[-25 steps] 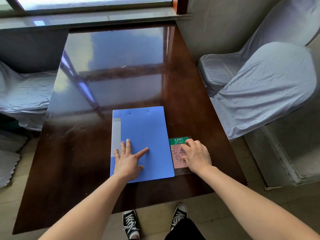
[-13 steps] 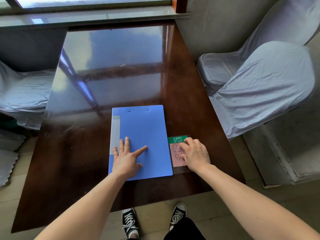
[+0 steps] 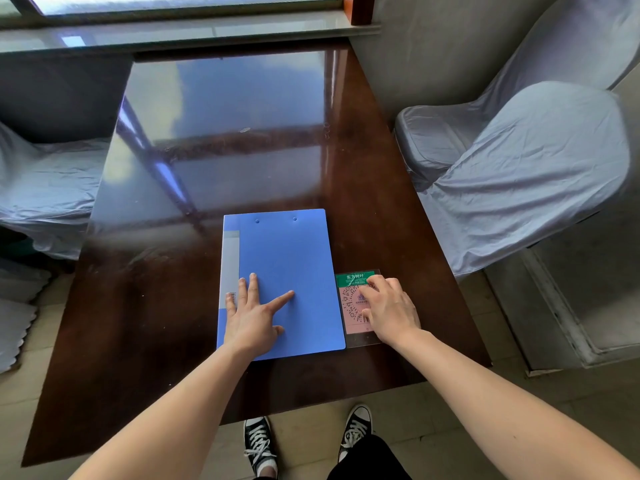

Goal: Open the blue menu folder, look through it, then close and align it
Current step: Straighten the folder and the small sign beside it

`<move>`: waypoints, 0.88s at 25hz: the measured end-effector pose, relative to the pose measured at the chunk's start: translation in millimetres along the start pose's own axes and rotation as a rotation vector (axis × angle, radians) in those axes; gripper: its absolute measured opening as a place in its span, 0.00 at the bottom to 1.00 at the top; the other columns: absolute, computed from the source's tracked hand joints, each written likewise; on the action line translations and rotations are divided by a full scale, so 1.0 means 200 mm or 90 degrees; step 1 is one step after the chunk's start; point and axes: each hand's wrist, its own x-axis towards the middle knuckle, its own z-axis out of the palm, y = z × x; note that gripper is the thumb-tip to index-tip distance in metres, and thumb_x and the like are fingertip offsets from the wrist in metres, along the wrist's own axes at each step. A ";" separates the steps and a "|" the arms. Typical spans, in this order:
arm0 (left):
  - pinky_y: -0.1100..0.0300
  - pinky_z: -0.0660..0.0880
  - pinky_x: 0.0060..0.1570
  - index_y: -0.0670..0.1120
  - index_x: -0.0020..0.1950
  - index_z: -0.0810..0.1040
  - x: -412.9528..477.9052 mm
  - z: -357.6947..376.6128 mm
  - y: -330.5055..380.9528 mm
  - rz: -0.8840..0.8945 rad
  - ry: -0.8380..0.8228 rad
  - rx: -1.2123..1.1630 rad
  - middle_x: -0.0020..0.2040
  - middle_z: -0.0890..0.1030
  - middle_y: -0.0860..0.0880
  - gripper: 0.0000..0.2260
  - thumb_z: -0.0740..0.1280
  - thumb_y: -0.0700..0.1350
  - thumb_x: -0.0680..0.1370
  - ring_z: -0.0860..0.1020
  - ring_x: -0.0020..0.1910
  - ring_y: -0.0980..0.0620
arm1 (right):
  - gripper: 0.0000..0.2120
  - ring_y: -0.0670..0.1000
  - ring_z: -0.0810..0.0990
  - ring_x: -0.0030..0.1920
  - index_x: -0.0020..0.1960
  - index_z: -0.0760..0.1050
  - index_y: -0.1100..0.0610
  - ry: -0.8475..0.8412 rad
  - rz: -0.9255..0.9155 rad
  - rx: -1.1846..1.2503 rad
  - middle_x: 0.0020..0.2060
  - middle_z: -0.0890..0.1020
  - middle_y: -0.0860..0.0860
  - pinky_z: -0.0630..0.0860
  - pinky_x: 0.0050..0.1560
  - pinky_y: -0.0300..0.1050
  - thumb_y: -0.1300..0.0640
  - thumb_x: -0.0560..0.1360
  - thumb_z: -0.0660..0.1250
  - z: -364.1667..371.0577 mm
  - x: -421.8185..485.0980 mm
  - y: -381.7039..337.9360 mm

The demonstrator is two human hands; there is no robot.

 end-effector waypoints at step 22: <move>0.35 0.43 0.76 0.68 0.75 0.59 0.01 -0.02 0.04 -0.016 0.023 0.023 0.82 0.45 0.40 0.32 0.71 0.51 0.77 0.39 0.79 0.36 | 0.22 0.55 0.70 0.66 0.66 0.73 0.52 0.011 -0.006 0.016 0.67 0.73 0.53 0.76 0.60 0.49 0.54 0.74 0.73 0.01 0.01 0.00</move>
